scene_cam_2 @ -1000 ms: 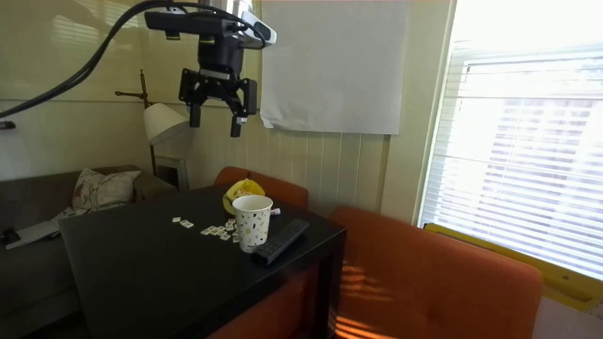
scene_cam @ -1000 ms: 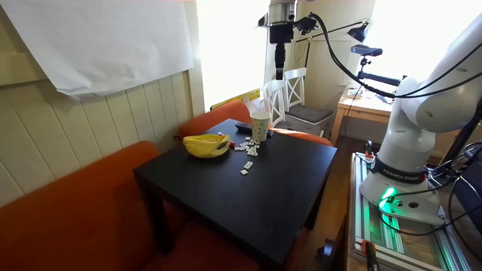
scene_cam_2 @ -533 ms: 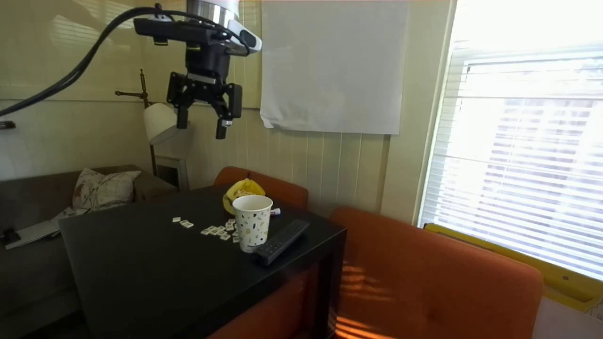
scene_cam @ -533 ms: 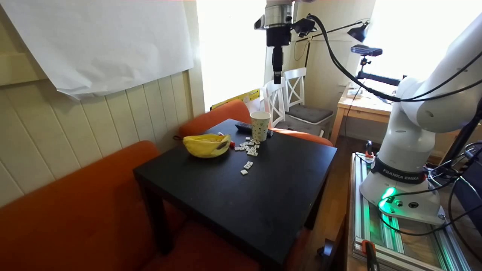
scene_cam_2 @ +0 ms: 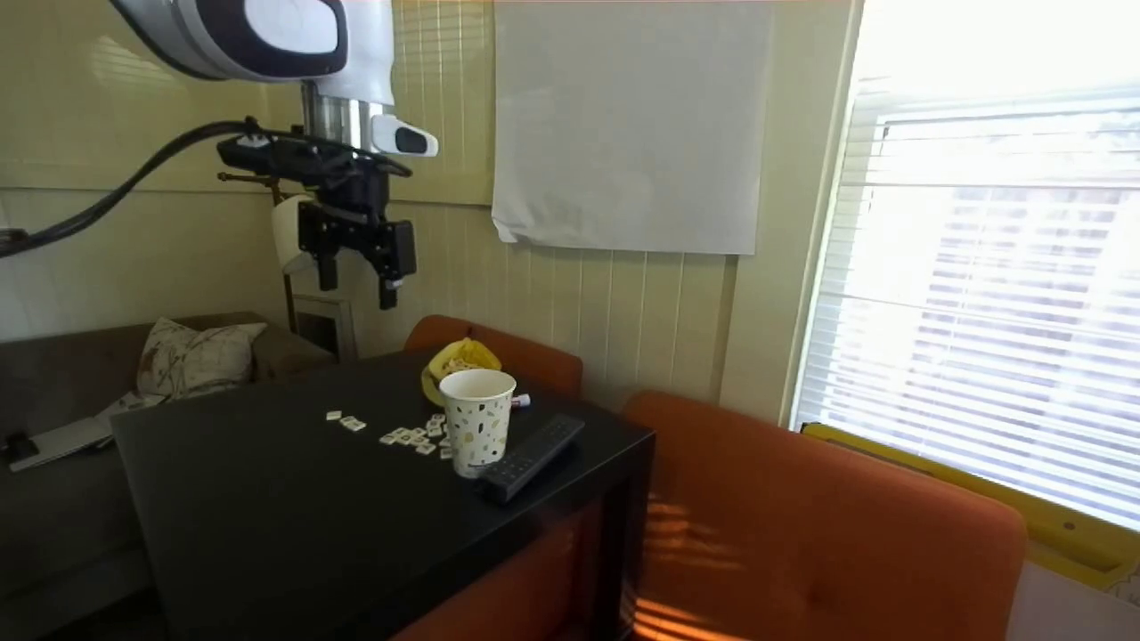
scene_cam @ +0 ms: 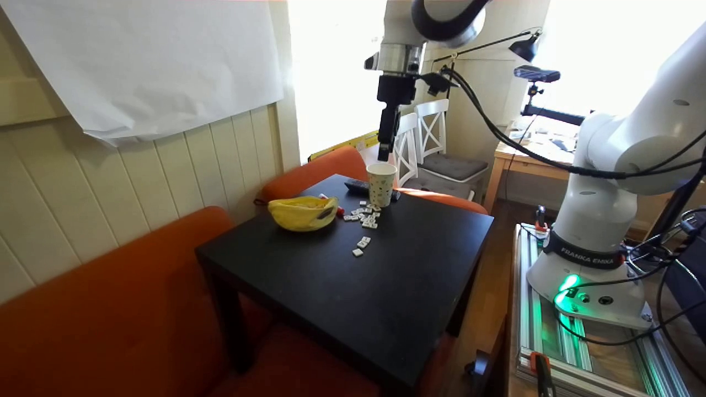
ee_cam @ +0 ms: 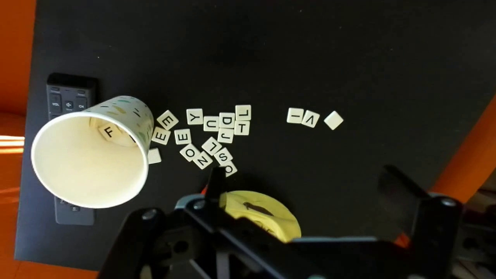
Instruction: Put one letter block in the paper cup
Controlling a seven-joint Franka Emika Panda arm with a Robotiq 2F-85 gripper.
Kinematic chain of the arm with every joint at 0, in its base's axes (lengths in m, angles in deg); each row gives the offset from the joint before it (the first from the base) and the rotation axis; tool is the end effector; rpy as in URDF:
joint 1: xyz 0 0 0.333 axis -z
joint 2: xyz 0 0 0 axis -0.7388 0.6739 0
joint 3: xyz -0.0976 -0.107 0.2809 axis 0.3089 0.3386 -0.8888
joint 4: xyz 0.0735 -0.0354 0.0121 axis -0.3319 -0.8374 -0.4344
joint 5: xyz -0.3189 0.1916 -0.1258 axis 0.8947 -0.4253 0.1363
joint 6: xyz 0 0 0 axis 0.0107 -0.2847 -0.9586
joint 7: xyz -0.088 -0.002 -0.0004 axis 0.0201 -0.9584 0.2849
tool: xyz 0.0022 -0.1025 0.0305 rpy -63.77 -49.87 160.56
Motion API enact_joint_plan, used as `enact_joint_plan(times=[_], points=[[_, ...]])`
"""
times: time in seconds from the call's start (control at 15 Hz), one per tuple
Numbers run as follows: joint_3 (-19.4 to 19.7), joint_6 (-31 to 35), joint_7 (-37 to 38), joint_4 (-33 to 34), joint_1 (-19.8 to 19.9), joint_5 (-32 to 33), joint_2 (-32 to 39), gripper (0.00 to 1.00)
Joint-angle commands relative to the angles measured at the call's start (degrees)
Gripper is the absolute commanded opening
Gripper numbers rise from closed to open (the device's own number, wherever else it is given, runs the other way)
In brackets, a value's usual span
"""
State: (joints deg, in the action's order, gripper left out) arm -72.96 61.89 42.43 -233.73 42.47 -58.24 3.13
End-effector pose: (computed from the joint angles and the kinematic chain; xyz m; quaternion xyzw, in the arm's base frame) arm 0.4112 0.0547 0.4328 -0.9916 -0.1096 -0.0370 0.0586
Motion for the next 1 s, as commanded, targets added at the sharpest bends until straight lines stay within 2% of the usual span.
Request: enact_joint_plan(times=[0.0,0.2,0.27,0.33,0.73,0.93], points=[[0.4,7.5,-1.3,-6.1,-1.6,-1.6,0.3,1.00],[0.4,13.1,-3.3,-8.1,-3.3,-1.7,3.1,1.00],[0.7,13.4,-4.1,-7.7,-3.9,-2.0,4.8,1.00],[0.2,10.9,-1.5,-7.6,-2.7,0.1,2.2,1.00],[0.2,12.5,-2.3,-7.8,-3.4,0.0,4.4,1.00],[-1.2,13.9,0.3,-7.2,-2.4,2.7,8.4,1.00]])
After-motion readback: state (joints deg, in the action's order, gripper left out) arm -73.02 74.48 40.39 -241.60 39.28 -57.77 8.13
